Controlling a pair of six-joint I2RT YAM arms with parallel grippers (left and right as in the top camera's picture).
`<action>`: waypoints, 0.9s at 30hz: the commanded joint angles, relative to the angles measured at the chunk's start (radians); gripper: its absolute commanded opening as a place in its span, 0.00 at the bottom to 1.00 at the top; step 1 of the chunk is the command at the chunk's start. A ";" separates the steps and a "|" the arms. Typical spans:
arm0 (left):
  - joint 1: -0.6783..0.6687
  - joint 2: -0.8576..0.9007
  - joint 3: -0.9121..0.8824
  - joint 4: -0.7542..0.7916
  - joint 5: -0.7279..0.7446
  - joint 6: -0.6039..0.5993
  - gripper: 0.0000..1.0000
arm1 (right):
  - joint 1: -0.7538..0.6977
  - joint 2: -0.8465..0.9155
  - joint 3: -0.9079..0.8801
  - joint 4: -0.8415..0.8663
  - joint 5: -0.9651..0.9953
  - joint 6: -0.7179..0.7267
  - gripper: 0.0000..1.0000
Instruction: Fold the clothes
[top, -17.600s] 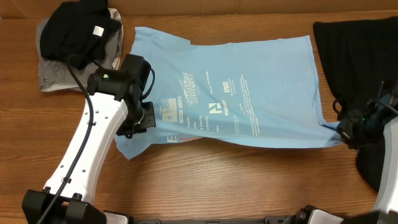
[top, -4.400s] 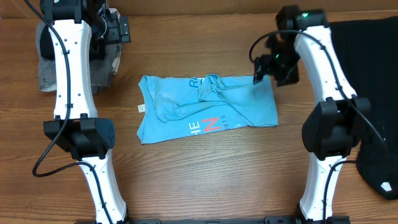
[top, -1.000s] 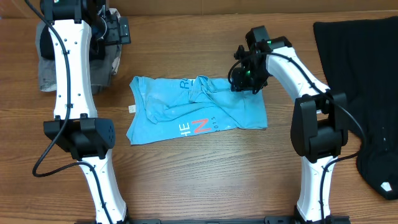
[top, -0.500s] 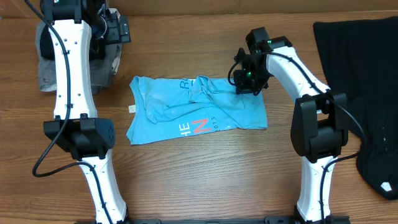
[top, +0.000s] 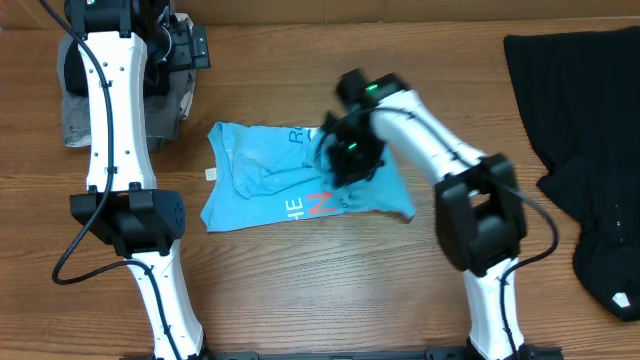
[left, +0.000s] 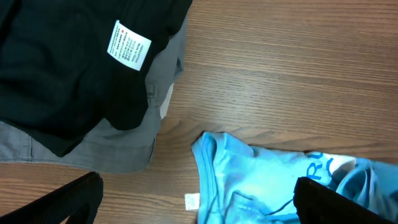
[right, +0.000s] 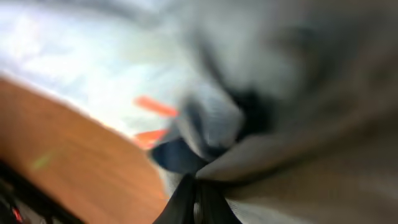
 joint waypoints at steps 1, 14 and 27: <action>0.000 -0.024 0.006 -0.002 -0.004 0.011 1.00 | 0.070 -0.053 0.028 0.005 0.022 0.034 0.04; 0.000 -0.024 0.006 0.010 -0.004 0.019 1.00 | -0.012 -0.065 0.037 0.009 0.113 0.126 0.64; 0.000 -0.024 0.006 0.009 -0.002 0.019 1.00 | -0.239 -0.076 0.051 0.001 0.282 0.221 0.78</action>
